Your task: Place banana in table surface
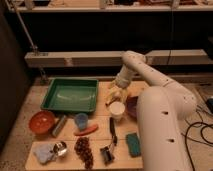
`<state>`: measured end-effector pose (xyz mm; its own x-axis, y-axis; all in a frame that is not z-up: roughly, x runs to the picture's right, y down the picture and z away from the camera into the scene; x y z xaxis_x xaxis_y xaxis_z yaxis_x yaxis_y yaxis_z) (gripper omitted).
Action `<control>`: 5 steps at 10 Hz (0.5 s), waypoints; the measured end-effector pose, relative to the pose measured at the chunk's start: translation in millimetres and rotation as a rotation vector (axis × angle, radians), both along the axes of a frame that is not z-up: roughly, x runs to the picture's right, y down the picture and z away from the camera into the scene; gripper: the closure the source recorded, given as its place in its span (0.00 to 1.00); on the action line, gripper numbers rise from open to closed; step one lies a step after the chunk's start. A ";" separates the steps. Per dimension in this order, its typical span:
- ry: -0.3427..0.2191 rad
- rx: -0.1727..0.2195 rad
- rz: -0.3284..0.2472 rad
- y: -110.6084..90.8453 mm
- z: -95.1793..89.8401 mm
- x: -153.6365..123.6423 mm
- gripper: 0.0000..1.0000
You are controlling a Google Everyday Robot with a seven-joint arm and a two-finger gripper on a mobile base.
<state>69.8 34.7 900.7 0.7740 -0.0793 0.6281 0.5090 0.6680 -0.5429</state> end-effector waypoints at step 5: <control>-0.004 -0.015 -0.019 11.2 -0.7 -2.2 0.20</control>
<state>67.7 45.9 900.0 0.7698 -0.0847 0.6326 0.5240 0.6497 -0.5507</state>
